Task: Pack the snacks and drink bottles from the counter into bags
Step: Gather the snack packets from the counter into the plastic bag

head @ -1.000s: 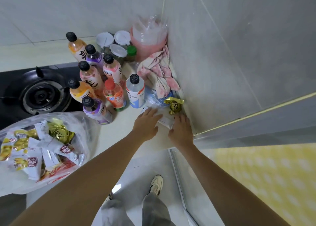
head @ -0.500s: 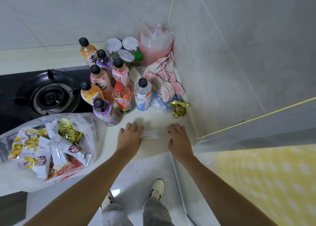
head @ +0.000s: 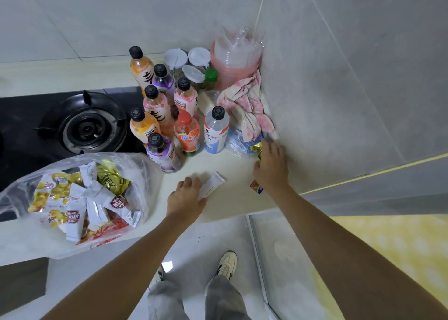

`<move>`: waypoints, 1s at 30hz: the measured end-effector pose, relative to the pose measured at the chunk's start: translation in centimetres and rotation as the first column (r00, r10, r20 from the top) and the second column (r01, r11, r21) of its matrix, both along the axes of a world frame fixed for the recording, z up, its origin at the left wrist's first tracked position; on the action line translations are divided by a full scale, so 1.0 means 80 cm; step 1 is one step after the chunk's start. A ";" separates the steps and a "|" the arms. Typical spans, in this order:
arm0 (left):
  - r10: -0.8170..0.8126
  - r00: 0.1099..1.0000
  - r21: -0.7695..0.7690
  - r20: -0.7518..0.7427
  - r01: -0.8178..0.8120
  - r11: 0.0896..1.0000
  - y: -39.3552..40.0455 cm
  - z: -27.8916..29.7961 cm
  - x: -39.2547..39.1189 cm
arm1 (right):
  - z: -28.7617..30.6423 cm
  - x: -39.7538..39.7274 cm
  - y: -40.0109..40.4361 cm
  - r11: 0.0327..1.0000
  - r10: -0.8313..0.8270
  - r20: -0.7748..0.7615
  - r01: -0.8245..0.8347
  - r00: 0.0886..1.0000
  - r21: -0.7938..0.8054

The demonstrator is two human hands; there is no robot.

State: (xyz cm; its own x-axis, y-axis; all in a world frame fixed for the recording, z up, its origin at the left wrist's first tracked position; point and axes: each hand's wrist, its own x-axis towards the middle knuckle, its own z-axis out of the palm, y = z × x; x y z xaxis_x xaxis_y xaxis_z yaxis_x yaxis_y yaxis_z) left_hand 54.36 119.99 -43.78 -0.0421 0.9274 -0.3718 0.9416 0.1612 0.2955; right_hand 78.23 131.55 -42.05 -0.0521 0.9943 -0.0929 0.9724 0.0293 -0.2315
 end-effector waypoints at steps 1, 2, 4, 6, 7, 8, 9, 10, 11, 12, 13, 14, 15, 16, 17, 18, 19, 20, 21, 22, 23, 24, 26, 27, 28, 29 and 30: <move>0.007 1.000 -0.003 0.005 -0.007 1.000 -0.001 0.001 -0.001 | -0.001 -0.001 -0.001 1.000 0.009 0.019 -0.010 1.000 0.013; 0.012 1.000 -0.006 0.007 -0.012 1.000 -0.002 0.001 -0.002 | 0.000 -0.001 -0.003 0.999 0.021 0.034 -0.022 0.999 0.024; 0.018 1.000 -0.012 0.011 -0.018 1.000 -0.003 0.002 -0.003 | -0.001 -0.001 -0.009 0.998 0.043 0.034 -0.044 0.999 0.038; 0.017 1.000 -0.015 0.009 -0.017 1.000 -0.005 0.004 -0.004 | -0.003 0.002 -0.014 0.997 0.067 -0.004 -0.067 0.998 0.026; 0.019 1.000 -0.017 0.009 -0.019 1.000 -0.007 0.005 -0.004 | -0.003 0.004 -0.016 0.996 0.084 -0.019 -0.084 0.996 0.012; 0.022 1.000 -0.019 0.009 -0.022 1.000 -0.008 0.005 -0.004 | -0.003 0.006 -0.017 0.995 0.100 -0.028 -0.100 0.995 -0.002; 0.024 1.000 -0.022 0.007 -0.024 0.999 -0.009 0.005 -0.004 | -0.002 0.008 -0.016 0.993 0.112 -0.034 -0.113 0.993 -0.016; 0.026 1.000 -0.022 0.006 -0.025 0.999 -0.010 0.005 -0.005 | -0.001 0.010 -0.016 0.992 0.123 -0.040 -0.124 0.992 -0.024; 0.028 1.000 -0.022 0.005 -0.028 0.999 -0.012 0.005 -0.005 | 0.000 0.011 -0.015 0.991 0.132 -0.042 -0.133 0.990 -0.025; 0.030 1.000 -0.024 0.007 -0.030 0.999 -0.013 0.005 -0.006 | 0.002 0.013 -0.015 0.990 0.136 -0.040 -0.137 0.990 -0.018; 0.030 0.999 -0.024 0.011 -0.030 0.999 -0.014 0.005 -0.006 | 0.003 0.015 -0.016 0.991 0.133 -0.034 -0.134 0.990 -0.006; 0.031 0.999 -0.023 0.015 -0.031 0.999 -0.014 0.005 -0.007 | 0.005 0.018 -0.017 0.991 0.130 -0.030 -0.130 0.991 0.015; 0.033 0.999 -0.022 0.018 -0.032 0.999 -0.015 0.005 -0.007 | 0.007 0.020 -0.019 0.991 0.129 -0.032 -0.128 0.991 0.042; 0.038 0.999 -0.023 0.020 -0.038 0.999 -0.016 0.005 -0.007 | 0.009 0.023 -0.022 0.990 0.129 -0.041 -0.126 0.991 0.070; 0.049 0.999 -0.027 0.023 -0.048 0.998 -0.016 0.005 -0.007 | 0.011 0.024 -0.026 0.988 0.133 -0.049 -0.129 0.990 0.089; 0.062 0.998 -0.033 0.029 -0.061 0.998 -0.016 0.005 -0.007 | 0.012 0.025 -0.030 0.987 0.141 -0.050 -0.136 0.989 0.090; 0.072 0.997 -0.036 0.035 -0.071 0.997 -0.016 0.005 -0.006 | 0.011 0.026 -0.036 0.986 0.151 -0.039 -0.147 0.988 0.078; 0.079 0.996 -0.037 0.042 -0.078 0.996 -0.017 0.005 -0.006 | 0.009 0.027 -0.043 0.986 0.162 -0.022 -0.160 0.987 0.055; 0.086 0.995 -0.038 0.048 -0.084 0.996 -0.018 0.006 -0.005 | 0.005 0.029 -0.050 0.985 0.169 -0.004 -0.169 0.986 0.021; 0.092 0.994 -0.039 0.051 -0.090 0.995 -0.019 0.006 -0.005 | 0.000 0.029 -0.059 0.985 0.173 0.008 -0.173 0.985 -0.012; 0.095 0.994 -0.038 0.049 -0.093 0.995 -0.019 0.006 -0.005 | -0.004 0.030 -0.066 0.984 0.174 0.010 -0.174 0.985 -0.038; 0.092 0.995 -0.035 0.040 -0.091 0.995 -0.019 0.006 -0.005 | -0.009 0.029 -0.073 0.983 0.174 0.001 -0.174 0.985 -0.054; 0.082 0.996 -0.022 0.018 -0.082 0.996 -0.020 0.004 -0.004 | -0.013 0.024 -0.082 0.983 0.159 -0.049 -0.162 0.986 -0.089; 0.079 0.997 -0.015 0.013 -0.079 0.997 -0.020 0.004 -0.005 | -0.014 0.021 -0.085 0.982 0.146 -0.066 -0.153 0.987 -0.115; 0.077 0.997 -0.009 0.011 -0.077 0.997 -0.021 0.003 -0.004 | -0.014 0.017 -0.087 0.979 0.137 -0.062 -0.145 0.989 -0.146; 0.077 0.997 -0.005 0.011 -0.077 0.997 -0.022 0.003 -0.004 | -0.015 0.014 -0.089 0.975 0.138 -0.037 -0.142 0.990 -0.169; 0.079 0.997 -0.002 0.012 -0.079 0.997 -0.023 0.002 -0.004 | -0.016 0.012 -0.091 0.973 0.144 -0.004 -0.143 0.990 -0.179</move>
